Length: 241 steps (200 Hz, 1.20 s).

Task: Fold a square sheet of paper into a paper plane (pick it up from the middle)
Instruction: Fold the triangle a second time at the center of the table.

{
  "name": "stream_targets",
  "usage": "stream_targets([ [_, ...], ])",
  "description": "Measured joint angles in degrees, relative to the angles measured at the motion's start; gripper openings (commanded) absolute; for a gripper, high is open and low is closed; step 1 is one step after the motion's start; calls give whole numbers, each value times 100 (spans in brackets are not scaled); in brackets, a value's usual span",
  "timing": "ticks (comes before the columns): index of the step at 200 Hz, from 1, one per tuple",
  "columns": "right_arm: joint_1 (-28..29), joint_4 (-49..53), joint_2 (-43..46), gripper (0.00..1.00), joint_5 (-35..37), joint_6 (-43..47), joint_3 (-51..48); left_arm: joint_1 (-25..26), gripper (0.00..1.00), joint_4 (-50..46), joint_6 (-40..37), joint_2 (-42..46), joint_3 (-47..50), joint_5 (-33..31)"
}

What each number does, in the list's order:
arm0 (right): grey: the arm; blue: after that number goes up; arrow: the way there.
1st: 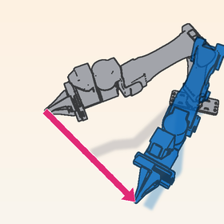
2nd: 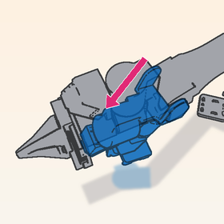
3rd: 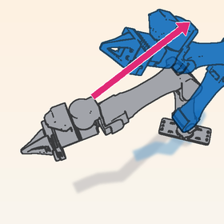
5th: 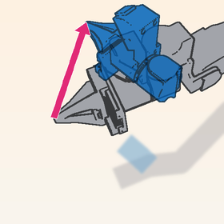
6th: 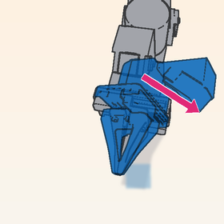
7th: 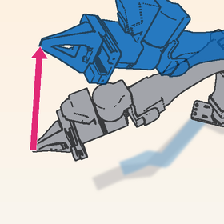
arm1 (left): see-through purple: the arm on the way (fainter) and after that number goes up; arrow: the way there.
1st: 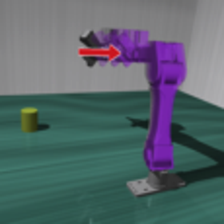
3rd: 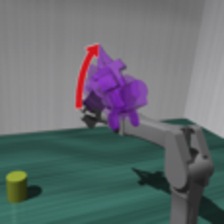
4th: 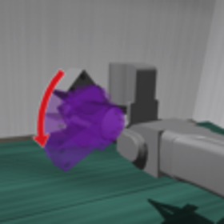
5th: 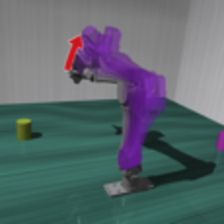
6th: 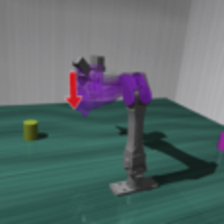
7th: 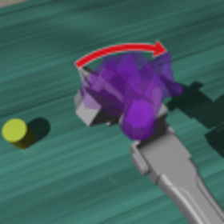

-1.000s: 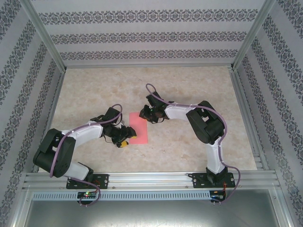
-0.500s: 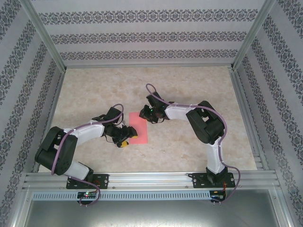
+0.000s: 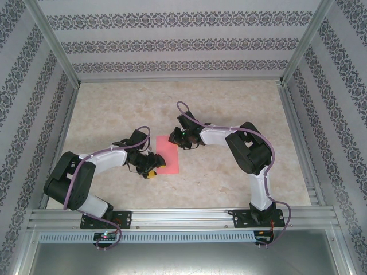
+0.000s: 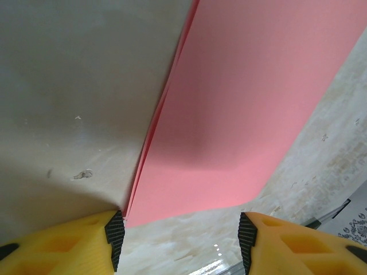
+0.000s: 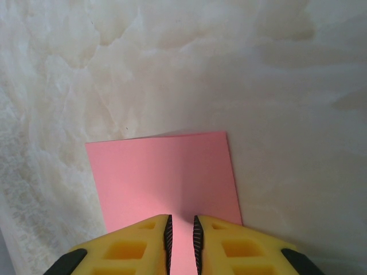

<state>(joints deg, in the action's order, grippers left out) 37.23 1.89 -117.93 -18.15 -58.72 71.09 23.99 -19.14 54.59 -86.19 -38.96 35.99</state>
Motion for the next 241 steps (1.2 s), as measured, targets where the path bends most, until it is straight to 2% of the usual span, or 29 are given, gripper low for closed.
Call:
stream_targets([
  [89, 0, -33, 0, 21, 0, 0, -26, 2, 54, 160, -15, 42, -72, -42],
  [178, 0, -46, 0, 21, -2, -2, -33, 2, 64, 31, -74, 356, -153, -173],
  [241, 0, -46, 0, 21, -2, 0, -35, 0, 64, -15, -245, 407, -216, -197],
])
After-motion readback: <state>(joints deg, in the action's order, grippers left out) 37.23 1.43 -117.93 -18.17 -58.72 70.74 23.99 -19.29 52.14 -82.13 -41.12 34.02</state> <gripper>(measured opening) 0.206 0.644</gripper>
